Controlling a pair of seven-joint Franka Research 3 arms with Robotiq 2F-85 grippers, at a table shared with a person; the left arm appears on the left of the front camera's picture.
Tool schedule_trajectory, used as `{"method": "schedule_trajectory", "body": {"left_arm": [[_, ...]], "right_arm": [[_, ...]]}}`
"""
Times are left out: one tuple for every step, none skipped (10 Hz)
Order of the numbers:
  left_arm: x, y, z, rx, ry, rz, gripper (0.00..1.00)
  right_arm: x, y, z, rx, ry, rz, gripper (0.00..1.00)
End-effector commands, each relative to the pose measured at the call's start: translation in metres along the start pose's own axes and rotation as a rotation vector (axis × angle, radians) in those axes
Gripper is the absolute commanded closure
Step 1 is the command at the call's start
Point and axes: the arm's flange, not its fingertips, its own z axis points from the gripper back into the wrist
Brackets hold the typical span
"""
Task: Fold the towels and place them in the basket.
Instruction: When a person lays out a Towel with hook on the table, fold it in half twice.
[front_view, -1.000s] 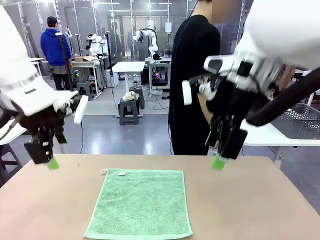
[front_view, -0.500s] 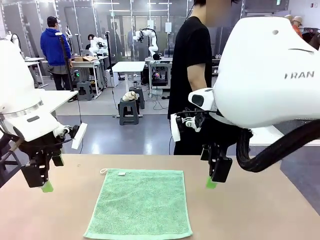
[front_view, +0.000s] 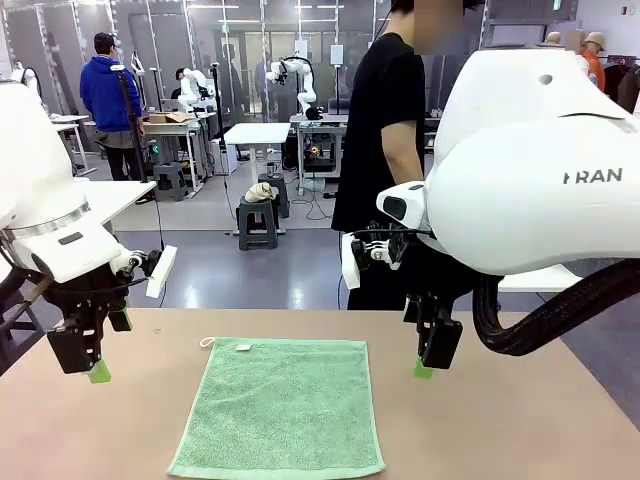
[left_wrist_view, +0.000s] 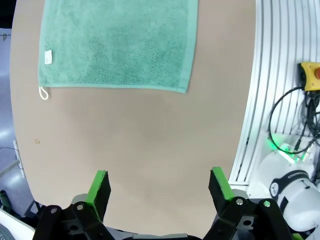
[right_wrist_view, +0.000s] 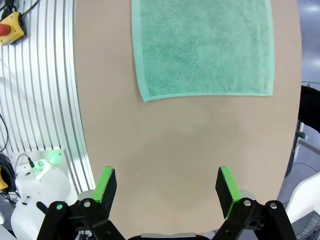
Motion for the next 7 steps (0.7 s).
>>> {"method": "schedule_trajectory", "body": {"left_arm": [[0.0, -0.002, 0.001, 0.004, 0.0, -0.003, 0.0], [0.0, -0.002, 0.001, 0.004, 0.0, -0.003, 0.0], [0.0, -0.002, 0.001, 0.004, 0.0, -0.003, 0.0], [0.0, 0.0, 0.0, 0.0, 0.0, 0.0, 0.0], [0.012, -0.001, -0.009, 0.015, -0.021, -0.018, 0.0], [0.021, 0.001, -0.022, 0.009, -0.035, -0.029, 0.0], [0.027, 0.002, -0.034, 0.001, -0.042, -0.026, 0.0]], "right_arm": [[0.0, 0.0, 0.0, -0.001, 0.004, 0.013, 0.0], [0.0, 0.0, 0.0, -0.001, 0.004, 0.013, 0.0], [0.0, 0.0, 0.0, -0.001, 0.004, 0.013, 0.0], [0.001, 0.001, 0.0, 0.001, -0.001, 0.004, 0.0], [0.011, 0.002, -0.008, -0.04, 0.027, -0.015, 0.0], [0.019, 0.001, -0.021, -0.061, 0.033, -0.03, 0.0], [0.025, 0.002, -0.036, -0.063, 0.063, -0.038, 0.0]]}}
